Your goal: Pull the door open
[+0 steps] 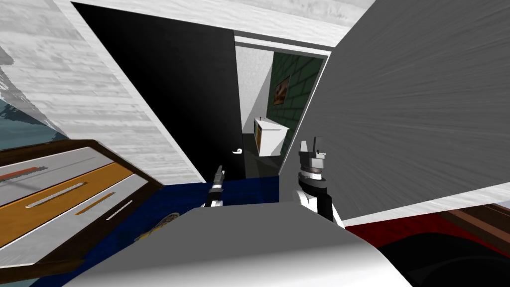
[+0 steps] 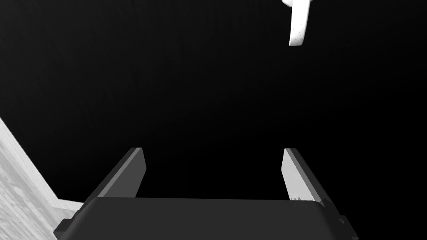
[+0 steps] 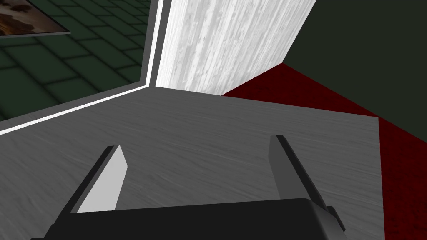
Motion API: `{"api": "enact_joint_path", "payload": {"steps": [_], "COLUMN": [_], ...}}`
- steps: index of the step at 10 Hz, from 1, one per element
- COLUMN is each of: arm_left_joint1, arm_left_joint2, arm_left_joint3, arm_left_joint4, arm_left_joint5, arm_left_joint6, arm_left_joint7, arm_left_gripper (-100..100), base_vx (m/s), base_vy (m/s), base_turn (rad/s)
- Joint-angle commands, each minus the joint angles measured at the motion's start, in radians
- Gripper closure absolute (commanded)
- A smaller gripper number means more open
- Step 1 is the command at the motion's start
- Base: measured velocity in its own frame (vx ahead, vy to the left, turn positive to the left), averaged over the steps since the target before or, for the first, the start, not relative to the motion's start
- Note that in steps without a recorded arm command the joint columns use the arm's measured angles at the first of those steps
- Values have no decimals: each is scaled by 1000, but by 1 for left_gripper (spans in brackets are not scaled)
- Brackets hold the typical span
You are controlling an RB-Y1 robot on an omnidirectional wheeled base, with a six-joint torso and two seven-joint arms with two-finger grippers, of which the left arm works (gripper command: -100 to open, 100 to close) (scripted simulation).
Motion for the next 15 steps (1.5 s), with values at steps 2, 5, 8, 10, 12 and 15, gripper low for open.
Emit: {"api": "enact_joint_path", "payload": {"steps": [2, 5, 8, 10, 12, 15], "arm_left_joint1": [-22, -41, -65, -70, -85, -104], "arm_left_joint2": [-9, -23, -40, -45, -57, -77], "arm_left_joint3": [2, 3, 4, 4, 5, 6], "arm_left_joint4": [59, 115, 183, 198, 239, 293], "arm_left_joint5": [1, 2, 4, 4, 5, 6], "arm_left_joint6": [-6, -11, -17, -18, -22, -27], "arm_left_joint7": [-6, -12, -20, -22, -26, -33], "arm_left_gripper": [-100, -100, -100, -100, -100, -100], "base_vx": [100, 89, 114, 111, 106, 149], "base_vy": [10, 17, 9, 21, 6, -1], "base_turn": [-50, -42, -37, -19, -20, -6]}}
